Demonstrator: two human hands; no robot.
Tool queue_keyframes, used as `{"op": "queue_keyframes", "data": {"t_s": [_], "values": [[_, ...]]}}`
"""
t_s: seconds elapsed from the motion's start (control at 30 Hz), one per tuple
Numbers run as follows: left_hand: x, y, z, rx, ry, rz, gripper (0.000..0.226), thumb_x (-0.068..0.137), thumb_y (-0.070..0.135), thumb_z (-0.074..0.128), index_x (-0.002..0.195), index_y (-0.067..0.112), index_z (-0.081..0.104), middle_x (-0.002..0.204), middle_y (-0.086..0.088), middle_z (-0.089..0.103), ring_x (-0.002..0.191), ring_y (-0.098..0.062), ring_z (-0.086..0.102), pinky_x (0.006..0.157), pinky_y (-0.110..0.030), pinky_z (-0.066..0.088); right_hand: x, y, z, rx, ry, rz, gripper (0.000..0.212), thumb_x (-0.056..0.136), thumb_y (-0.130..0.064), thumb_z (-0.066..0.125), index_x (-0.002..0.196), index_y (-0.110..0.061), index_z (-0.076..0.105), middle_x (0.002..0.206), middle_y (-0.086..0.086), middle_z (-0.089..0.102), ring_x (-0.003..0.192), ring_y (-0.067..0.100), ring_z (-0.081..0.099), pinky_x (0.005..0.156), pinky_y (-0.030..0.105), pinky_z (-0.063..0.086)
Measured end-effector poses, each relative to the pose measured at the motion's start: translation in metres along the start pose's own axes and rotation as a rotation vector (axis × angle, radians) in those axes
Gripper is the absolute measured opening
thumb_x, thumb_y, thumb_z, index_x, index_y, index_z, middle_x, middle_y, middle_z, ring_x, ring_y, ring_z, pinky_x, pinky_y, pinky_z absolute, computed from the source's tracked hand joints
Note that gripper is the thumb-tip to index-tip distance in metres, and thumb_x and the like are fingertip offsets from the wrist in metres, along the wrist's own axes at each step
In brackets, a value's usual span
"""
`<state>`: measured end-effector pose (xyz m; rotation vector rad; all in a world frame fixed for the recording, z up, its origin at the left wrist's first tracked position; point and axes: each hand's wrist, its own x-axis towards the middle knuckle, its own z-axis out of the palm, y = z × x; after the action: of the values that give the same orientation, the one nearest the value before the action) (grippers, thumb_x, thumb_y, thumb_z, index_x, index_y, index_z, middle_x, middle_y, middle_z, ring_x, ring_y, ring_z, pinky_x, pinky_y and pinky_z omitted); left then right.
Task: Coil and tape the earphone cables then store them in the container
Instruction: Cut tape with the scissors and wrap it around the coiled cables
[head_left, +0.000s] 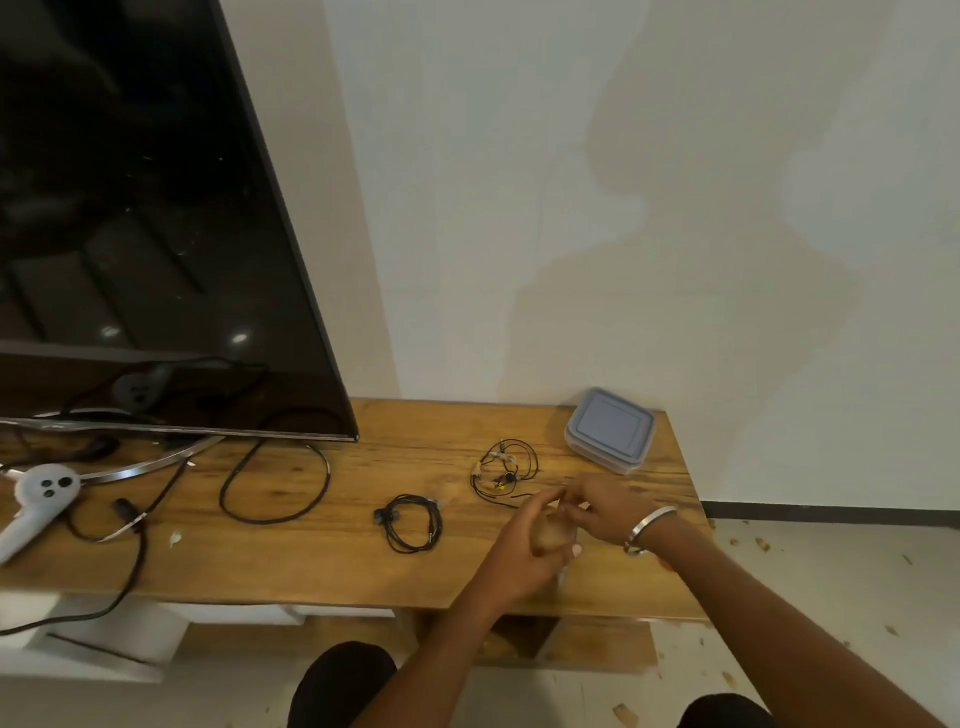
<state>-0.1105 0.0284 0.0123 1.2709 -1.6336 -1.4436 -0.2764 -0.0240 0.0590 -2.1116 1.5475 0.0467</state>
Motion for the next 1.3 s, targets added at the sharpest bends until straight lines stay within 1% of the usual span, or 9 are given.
{"op": "queue_keyframes", "data": {"t_s": [0.2, 0.3, 0.37, 0.6, 0.73, 0.83, 1.0, 1.13, 1.3], "values": [[0.003, -0.008, -0.007, -0.006, -0.057, -0.05, 0.06, 0.086, 0.034, 0.067, 0.137, 0.046, 0.039, 0.137, 0.019, 0.048, 0.131, 0.001, 0.041, 0.102, -0.014, 0.035, -0.005, 0.012, 0.021, 0.232, 0.047, 0.015, 0.015, 0.096, -0.019, 0.049, 0.085, -0.017, 0.06, 0.087, 0.0, 0.056, 0.077, 0.012, 0.049, 0.072, 0.027, 0.041], [0.003, -0.006, -0.009, -0.019, -0.052, -0.04, 0.059, 0.088, 0.031, 0.067, 0.139, 0.042, 0.039, 0.137, 0.017, 0.046, 0.12, 0.018, 0.043, 0.089, -0.001, 0.036, -0.003, 0.013, 0.022, 0.305, 0.032, 0.041, 0.013, 0.095, -0.023, 0.051, 0.085, -0.019, 0.058, 0.084, -0.005, 0.056, 0.075, 0.01, 0.051, 0.066, 0.022, 0.04], [0.006, -0.004, -0.011, -0.005, -0.027, -0.024, 0.059, 0.086, 0.032, 0.07, 0.136, 0.042, 0.041, 0.134, 0.019, 0.049, 0.116, 0.02, 0.044, 0.087, -0.005, 0.038, 0.001, 0.013, 0.021, 0.326, 0.02, 0.033, 0.011, 0.091, -0.03, 0.058, 0.085, -0.021, 0.061, 0.083, -0.009, 0.059, 0.075, 0.006, 0.054, 0.066, 0.02, 0.043], [0.009, -0.013, -0.011, 0.021, 0.043, 0.064, 0.045, 0.077, 0.032, 0.077, 0.113, 0.032, 0.05, 0.118, 0.015, 0.056, 0.116, 0.004, 0.049, 0.092, -0.017, 0.038, 0.008, 0.006, 0.016, 0.176, 0.042, -0.008, 0.021, 0.088, -0.03, 0.063, 0.098, -0.012, 0.067, 0.1, 0.003, 0.066, 0.089, 0.019, 0.063, 0.075, 0.03, 0.05], [0.011, -0.02, -0.008, 0.005, 0.047, 0.13, 0.036, 0.078, 0.029, 0.076, 0.104, 0.024, 0.051, 0.109, 0.006, 0.058, 0.114, -0.014, 0.054, 0.1, -0.033, 0.043, 0.008, 0.01, 0.015, 0.194, 0.055, -0.056, 0.017, 0.09, -0.025, 0.061, 0.095, -0.01, 0.067, 0.096, 0.001, 0.064, 0.085, 0.015, 0.057, 0.072, 0.026, 0.044], [0.012, -0.017, -0.008, 0.054, 0.036, 0.181, 0.028, 0.082, 0.024, 0.074, 0.102, 0.021, 0.054, 0.106, 0.005, 0.059, 0.109, -0.014, 0.055, 0.097, -0.028, 0.042, 0.008, 0.01, 0.014, 0.226, 0.072, -0.082, 0.012, 0.09, -0.021, 0.061, 0.092, -0.011, 0.066, 0.09, -0.006, 0.058, 0.082, 0.011, 0.052, 0.069, 0.023, 0.037], [0.014, -0.014, -0.01, 0.083, 0.021, 0.2, 0.013, 0.083, 0.019, 0.073, 0.092, 0.02, 0.064, 0.106, 0.004, 0.057, 0.109, -0.005, 0.055, 0.092, -0.012, 0.04, 0.004, 0.009, 0.012, 0.428, 0.046, -0.093, 0.02, 0.091, -0.017, 0.06, 0.077, -0.031, 0.058, 0.087, -0.009, 0.057, 0.078, 0.007, 0.057, 0.061, 0.02, 0.052], [0.013, -0.012, -0.009, 0.046, 0.005, 0.184, 0.01, 0.084, 0.016, 0.073, 0.089, 0.025, 0.072, 0.111, 0.007, 0.055, 0.109, 0.008, 0.052, 0.089, -0.002, 0.035, -0.001, 0.013, 0.013, 0.574, 0.031, -0.058, 0.015, 0.091, -0.02, 0.06, 0.079, -0.029, 0.061, 0.098, -0.002, 0.058, 0.09, 0.019, 0.063, 0.06, 0.035, 0.061], [0.016, -0.015, -0.008, 0.029, -0.001, 0.2, 0.014, 0.085, 0.022, 0.072, 0.098, 0.027, 0.076, 0.112, 0.007, 0.061, 0.112, -0.006, 0.056, 0.095, -0.017, 0.044, -0.001, 0.016, 0.014, 0.648, 0.032, -0.039, 0.01, 0.09, -0.021, 0.061, 0.082, -0.026, 0.062, 0.102, 0.0, 0.058, 0.093, 0.021, 0.064, 0.063, 0.04, 0.061]]}}
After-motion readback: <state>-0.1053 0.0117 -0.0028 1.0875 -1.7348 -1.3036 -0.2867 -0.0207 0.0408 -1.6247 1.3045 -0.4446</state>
